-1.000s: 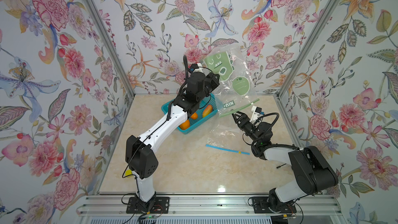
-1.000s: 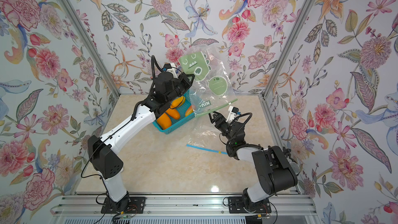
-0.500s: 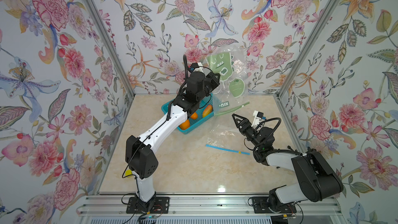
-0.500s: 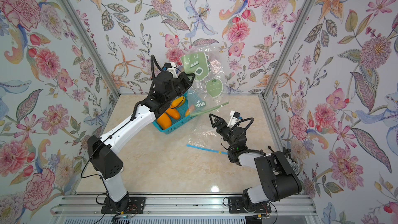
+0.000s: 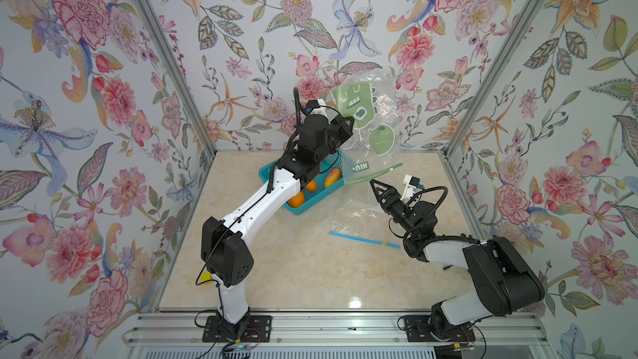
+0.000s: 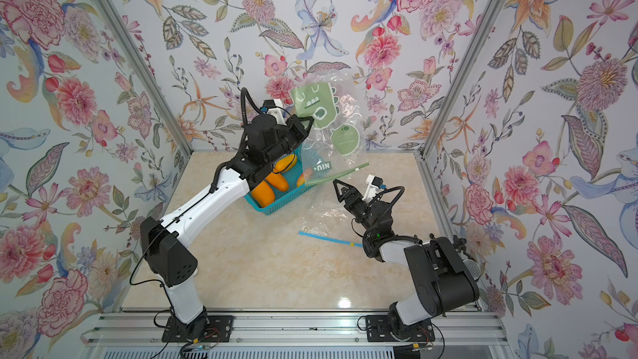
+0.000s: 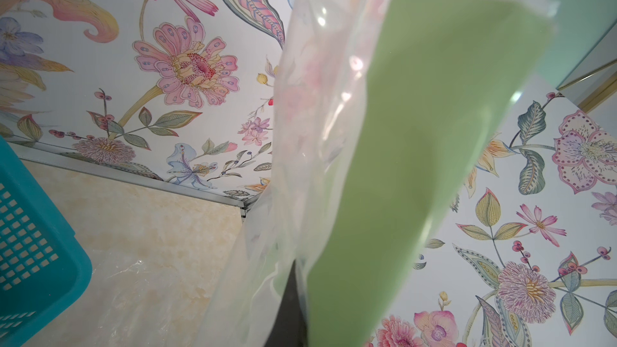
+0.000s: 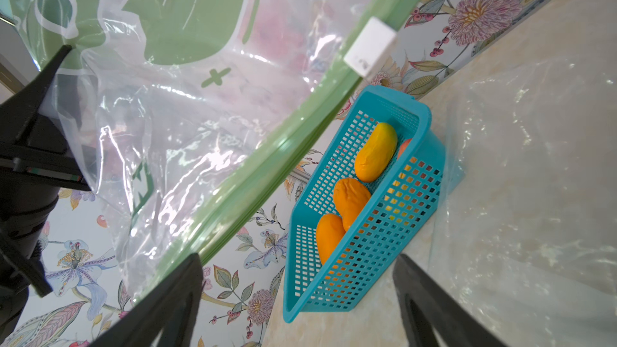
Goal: Place the mango in a zip-top bag and seal the zipper
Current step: Open the zipper of the food storage bag.
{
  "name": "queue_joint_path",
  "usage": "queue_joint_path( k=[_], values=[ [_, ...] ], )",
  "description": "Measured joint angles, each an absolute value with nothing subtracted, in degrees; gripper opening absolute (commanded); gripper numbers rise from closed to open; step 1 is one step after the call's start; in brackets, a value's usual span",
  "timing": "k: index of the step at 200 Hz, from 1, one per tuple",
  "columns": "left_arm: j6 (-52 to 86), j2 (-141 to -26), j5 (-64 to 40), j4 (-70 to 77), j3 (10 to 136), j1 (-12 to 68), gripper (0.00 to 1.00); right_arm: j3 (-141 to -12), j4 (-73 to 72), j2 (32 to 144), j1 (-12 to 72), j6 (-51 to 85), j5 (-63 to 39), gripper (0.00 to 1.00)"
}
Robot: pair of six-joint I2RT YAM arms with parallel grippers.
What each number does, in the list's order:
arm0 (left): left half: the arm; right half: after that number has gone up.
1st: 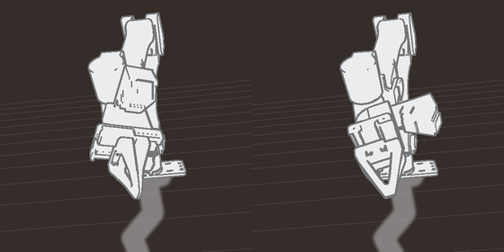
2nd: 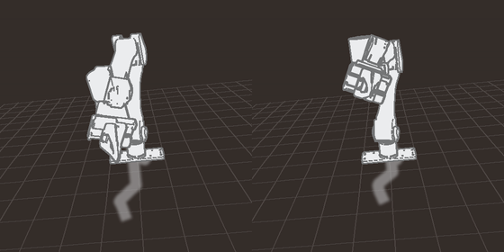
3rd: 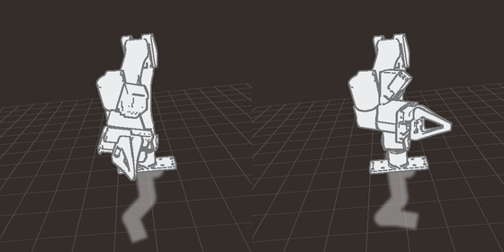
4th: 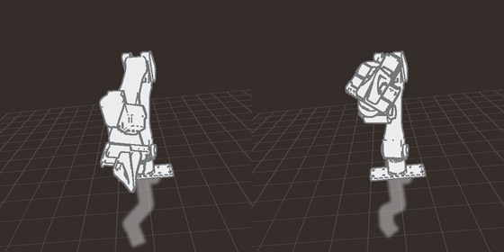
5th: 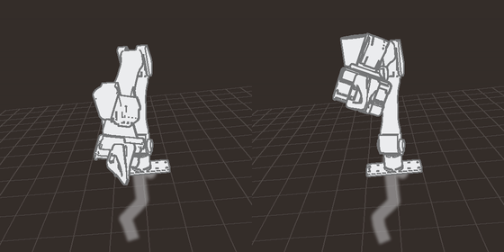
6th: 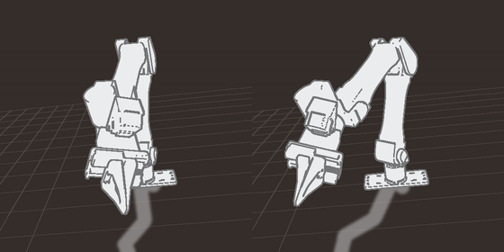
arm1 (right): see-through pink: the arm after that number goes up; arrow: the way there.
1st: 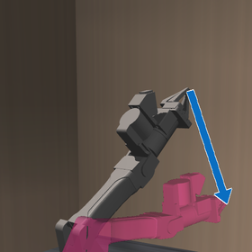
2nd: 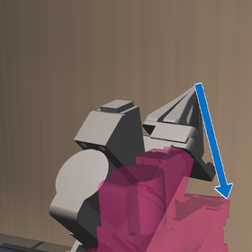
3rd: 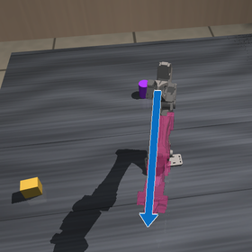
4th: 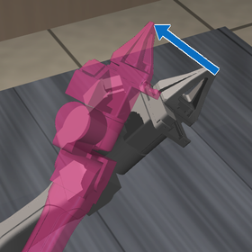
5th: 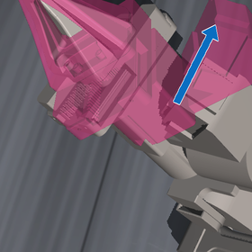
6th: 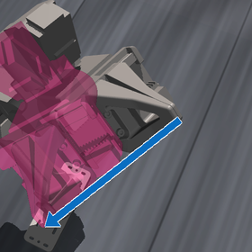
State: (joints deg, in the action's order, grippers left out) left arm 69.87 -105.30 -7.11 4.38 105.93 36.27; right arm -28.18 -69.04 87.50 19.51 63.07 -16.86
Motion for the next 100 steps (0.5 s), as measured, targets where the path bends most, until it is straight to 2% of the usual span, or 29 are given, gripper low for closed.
queue_joint_path(
  k=[100],
  values=[
    [69.9, -105.3, -7.3, 4.9, 105.9, 36.3, 0.0, -28.8, -76.3, 93.5, 20.2, 67.5, -15.6, 0.89]
  ],
)
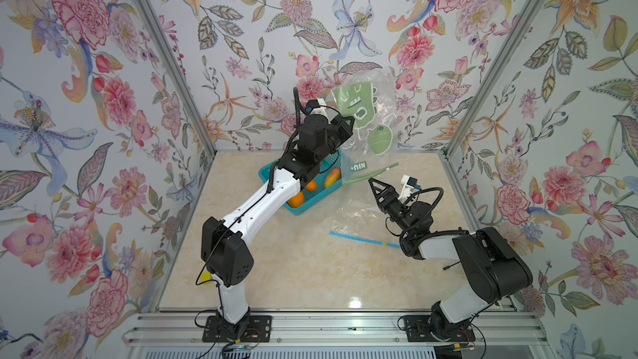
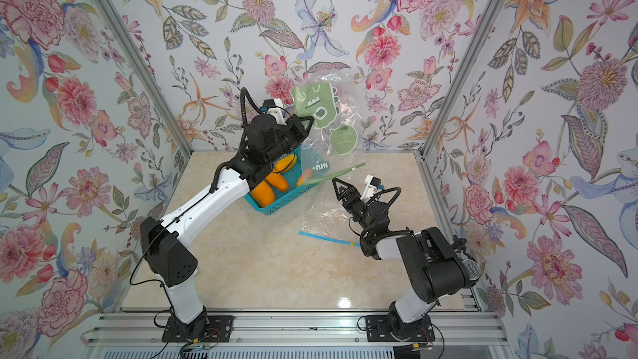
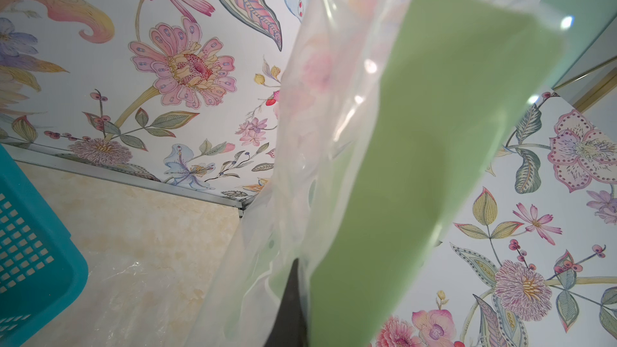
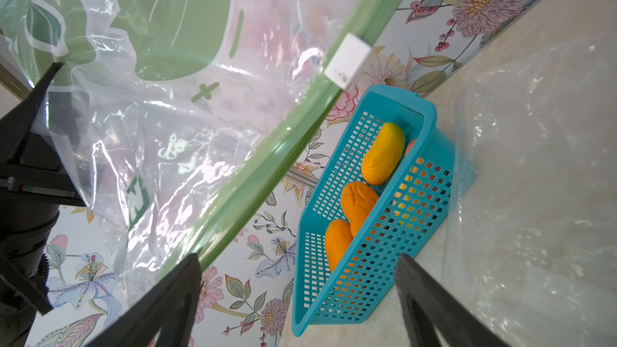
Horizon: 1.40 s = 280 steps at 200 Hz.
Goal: Place the mango in a zip-top bag and seal the zipper
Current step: Open the zipper of the food storage bag.
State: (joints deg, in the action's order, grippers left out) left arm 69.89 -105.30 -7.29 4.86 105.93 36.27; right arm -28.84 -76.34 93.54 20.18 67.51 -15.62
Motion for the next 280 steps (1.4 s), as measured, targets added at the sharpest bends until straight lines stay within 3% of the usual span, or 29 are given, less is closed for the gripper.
queue_joint_path(
  k=[223, 249, 280],
  values=[
    [70.0, -105.2, -8.8, 5.3, 105.6, 36.3, 0.0, -33.0, -82.3, 97.2, 20.2, 70.8, -15.6, 0.92],
    [70.4, -104.6, -8.8, 5.3, 104.0, 36.3, 0.0, -33.5, -82.4, 97.3, 20.0, 71.3, -15.6, 0.75],
    [70.8, -102.4, -8.7, 5.2, 99.3, 36.2, 0.0, -35.0, -82.5, 97.2, 18.7, 71.4, -16.3, 0.36]
  ],
)
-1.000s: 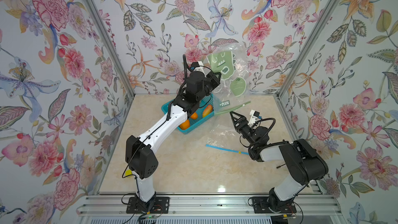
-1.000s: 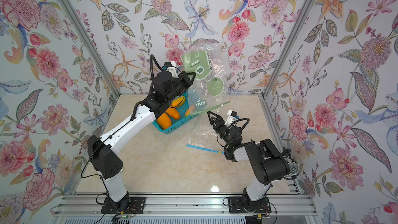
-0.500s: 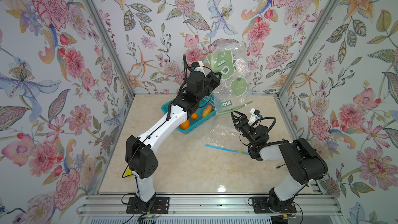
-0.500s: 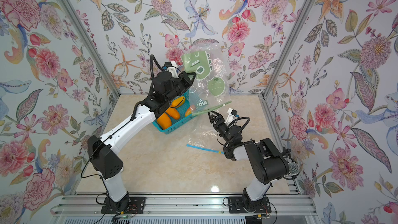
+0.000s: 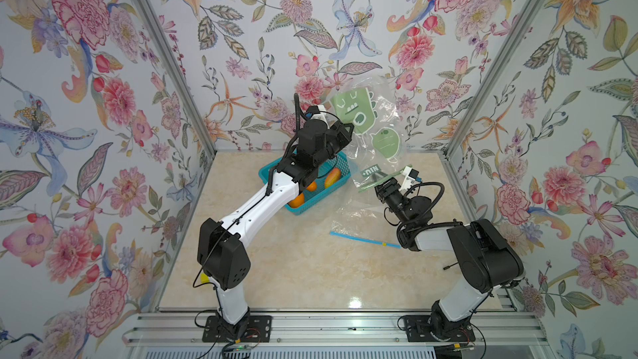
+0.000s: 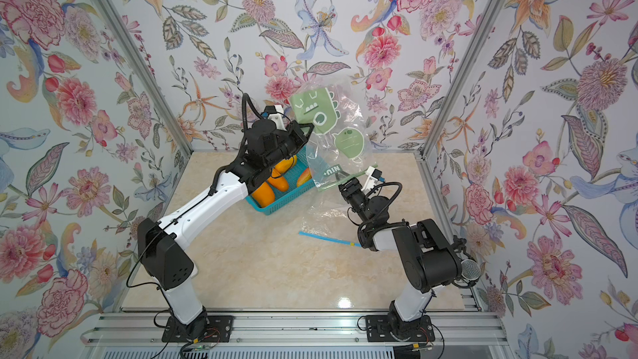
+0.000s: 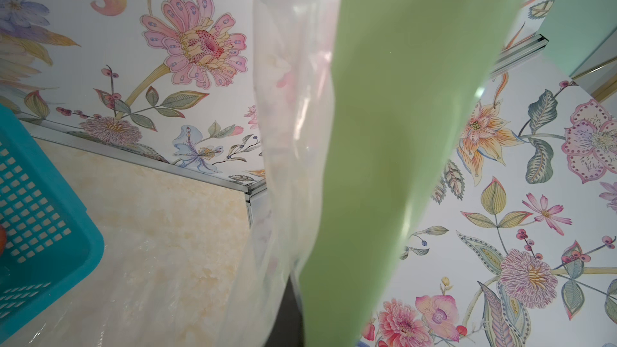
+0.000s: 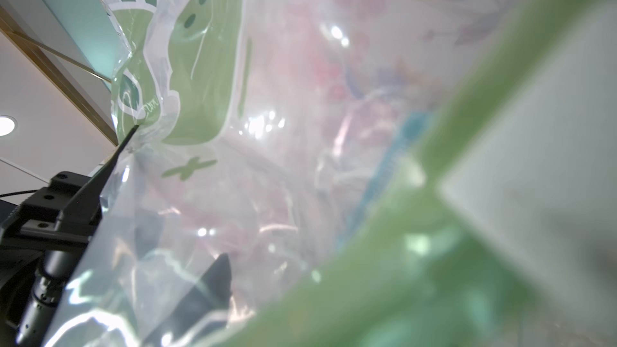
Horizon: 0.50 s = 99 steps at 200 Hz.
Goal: Place the mango in a zip-top bag and seal the zipper
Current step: Open the zipper of the food storage bag.
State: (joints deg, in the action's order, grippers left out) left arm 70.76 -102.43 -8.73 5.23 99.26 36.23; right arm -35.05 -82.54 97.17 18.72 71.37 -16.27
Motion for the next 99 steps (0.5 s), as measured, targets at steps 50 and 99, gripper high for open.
queue_joint_path(
  k=[50, 99],
  values=[
    [71.0, -97.1, -5.5, 5.1, 90.1, 35.4, 0.16, -35.5, -73.9, 92.3, 17.8, 68.6, -18.7, 0.0],
    [70.3, -91.2, -1.4, 4.8, 81.0, 34.4, 0.94, -41.3, -43.3, 77.0, 17.8, 55.9, -19.3, 0.0]
  ],
)
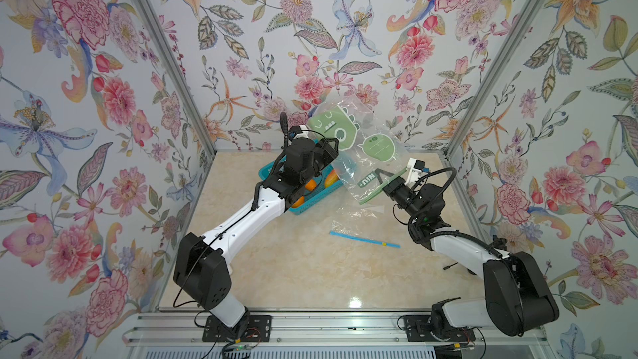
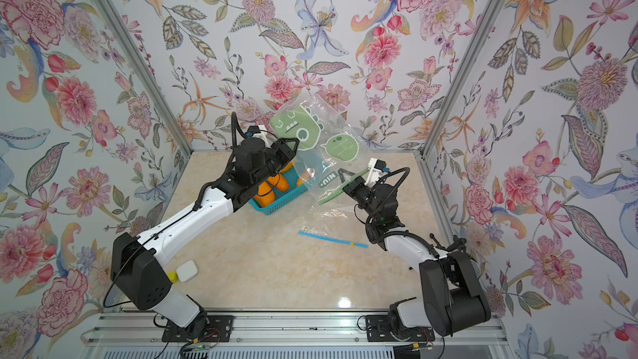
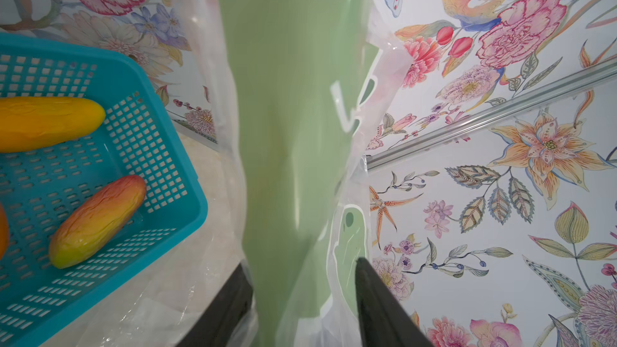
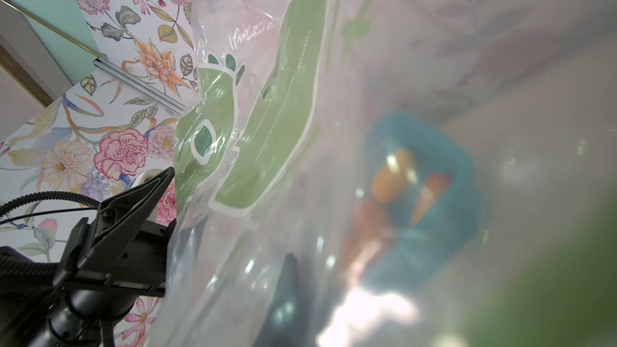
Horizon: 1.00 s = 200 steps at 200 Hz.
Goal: Place the mango in a zip-top bag and seal the zipper
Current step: Open the zipper of the food storage bag.
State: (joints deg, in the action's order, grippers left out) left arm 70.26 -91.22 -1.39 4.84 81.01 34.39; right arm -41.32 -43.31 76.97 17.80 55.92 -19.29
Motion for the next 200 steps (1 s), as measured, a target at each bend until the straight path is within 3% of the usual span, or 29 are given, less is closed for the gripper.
queue_joint_path(
  k=[7, 68, 104, 156, 200],
  values=[
    [69.9, -90.2, -0.5, 4.5, 79.6, 34.3, 0.99, -44.3, -36.8, 75.4, 17.8, 53.3, -19.2, 0.0],
    [60.7, -78.5, 10.8, -1.4, 77.0, 34.1, 0.99, -68.3, 12.1, 73.0, 15.8, 33.8, -18.9, 0.0],
    [48.7, -78.1, 10.4, -4.7, 82.4, 36.3, 0.99, -82.0, 35.1, 76.7, 15.5, 25.8, -17.5, 0.0],
    [31.4, -88.4, -1.0, -7.5, 87.4, 50.4, 0.99, -90.2, 54.0, 81.8, 15.5, 19.1, -15.3, 0.0],
    [24.2, -94.4, -7.4, -7.7, 87.6, 56.9, 0.99, -95.4, 60.5, 84.1, 15.9, 17.9, -12.8, 0.0]
  ],
)
